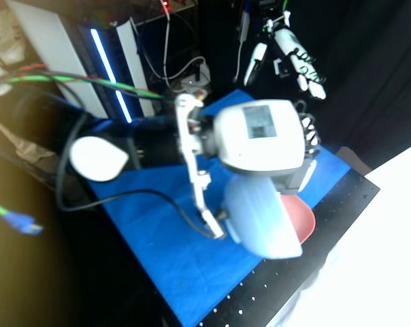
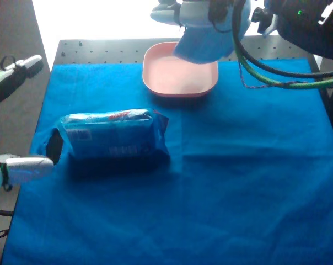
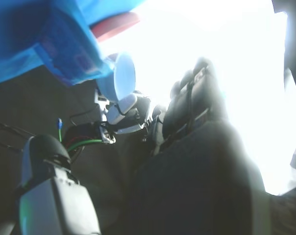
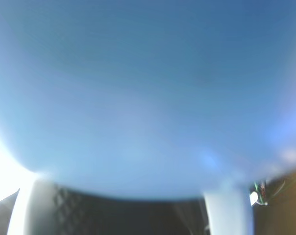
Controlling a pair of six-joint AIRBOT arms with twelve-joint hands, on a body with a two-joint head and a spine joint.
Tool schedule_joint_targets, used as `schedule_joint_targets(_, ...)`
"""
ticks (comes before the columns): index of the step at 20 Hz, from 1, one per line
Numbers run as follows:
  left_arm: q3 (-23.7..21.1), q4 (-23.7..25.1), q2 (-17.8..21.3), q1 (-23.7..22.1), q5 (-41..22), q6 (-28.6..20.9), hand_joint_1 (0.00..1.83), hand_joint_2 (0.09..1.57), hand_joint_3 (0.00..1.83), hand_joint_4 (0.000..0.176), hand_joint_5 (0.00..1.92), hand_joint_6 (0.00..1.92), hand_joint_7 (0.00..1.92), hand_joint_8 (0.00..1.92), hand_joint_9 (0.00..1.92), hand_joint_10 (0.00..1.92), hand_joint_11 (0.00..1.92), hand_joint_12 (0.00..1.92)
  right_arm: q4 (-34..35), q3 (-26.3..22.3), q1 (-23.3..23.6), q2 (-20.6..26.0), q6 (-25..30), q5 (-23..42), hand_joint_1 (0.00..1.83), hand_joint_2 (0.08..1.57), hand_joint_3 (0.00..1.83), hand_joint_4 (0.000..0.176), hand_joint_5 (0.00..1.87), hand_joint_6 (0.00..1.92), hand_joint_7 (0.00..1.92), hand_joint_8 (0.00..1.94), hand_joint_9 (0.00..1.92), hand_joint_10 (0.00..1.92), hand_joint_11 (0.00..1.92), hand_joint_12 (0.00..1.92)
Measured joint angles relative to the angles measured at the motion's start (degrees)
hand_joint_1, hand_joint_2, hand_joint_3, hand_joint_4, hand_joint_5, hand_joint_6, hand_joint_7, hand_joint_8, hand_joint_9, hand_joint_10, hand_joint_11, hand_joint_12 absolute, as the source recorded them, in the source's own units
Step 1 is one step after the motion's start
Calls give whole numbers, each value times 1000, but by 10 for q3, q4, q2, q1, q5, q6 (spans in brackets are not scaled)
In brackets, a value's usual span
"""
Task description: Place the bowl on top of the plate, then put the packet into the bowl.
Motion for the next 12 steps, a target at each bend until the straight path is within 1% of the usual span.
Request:
schedule_joint_targets(2,8,14,-7,-13,13,-2,682,848,0,176,27,7,35,10,32,11,0,0,11,18,0,-14,0,-2,1049,1321,0,0,1057,1921,1284,1941,1453,1921,1516,1921)
schedule_joint_targets(4,13,23,-13,-19,23,-5,673,844,0,176,25,5,53,15,37,10,0,0,16,32,0,-26,0,-4,1157,1282,0,0,1051,1921,1300,1941,1479,1921,1530,1921)
schedule_joint_targets(5,16,24,-16,-22,26,-7,644,836,0,176,16,0,54,13,35,8,0,0,17,37,0,-33,0,-4,1164,1274,0,0,1048,1921,1304,1941,1487,1921,1542,1921)
schedule_joint_targets(6,19,28,-19,-28,31,-8,653,832,0,176,18,2,60,13,32,6,0,0,21,37,2,-37,0,-7,1181,1267,0,0,1037,1921,1301,1941,1488,1921,1546,1921)
schedule_joint_targets(7,22,32,-19,-31,35,-9,635,830,0,176,9,0,49,6,24,2,0,0,27,37,4,-41,0,-6,1118,1272,0,0,1073,1921,1339,1941,1513,1921,1560,1921)
schedule_joint_targets(8,23,30,-19,-33,35,-9,613,830,0,176,4,0,53,7,31,4,0,0,27,39,6,-47,0,-6,1094,1277,0,0,1076,1921,1357,1941,1534,1921,1581,1921)
schedule_joint_targets(9,24,30,-19,-34,36,-10,611,827,0,176,4,0,58,8,38,7,0,0,28,40,6,-51,0,-3,1108,1264,0,0,1070,1921,1341,1941,1512,1921,1560,1921)
schedule_joint_targets(11,24,31,-19,-34,38,-10,621,824,0,176,1,0,55,5,36,4,0,0,39,43,6,-58,0,-5,1063,1275,3,0,1021,1921,1309,1941,1471,1921,1527,1921)
schedule_joint_targets(12,24,32,-19,-34,38,-10,623,827,0,176,3,1,49,2,26,0,0,0,47,43,6,-59,0,-5,1093,1268,0,0,1032,1921,1307,1941,1466,1921,1519,1921)
